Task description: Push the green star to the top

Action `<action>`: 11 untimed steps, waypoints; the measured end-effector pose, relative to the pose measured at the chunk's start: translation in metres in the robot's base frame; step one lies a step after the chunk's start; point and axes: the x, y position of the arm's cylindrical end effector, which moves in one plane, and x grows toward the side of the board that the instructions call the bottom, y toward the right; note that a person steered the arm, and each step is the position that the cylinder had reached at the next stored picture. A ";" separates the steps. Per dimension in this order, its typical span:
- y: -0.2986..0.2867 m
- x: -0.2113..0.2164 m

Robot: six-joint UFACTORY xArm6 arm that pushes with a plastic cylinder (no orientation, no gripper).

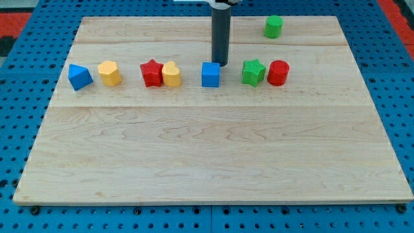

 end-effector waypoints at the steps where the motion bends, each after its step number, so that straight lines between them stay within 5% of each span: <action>1: 0.000 0.000; 4: 0.061 0.067; 6: 0.088 -0.005; 11: 0.066 -0.001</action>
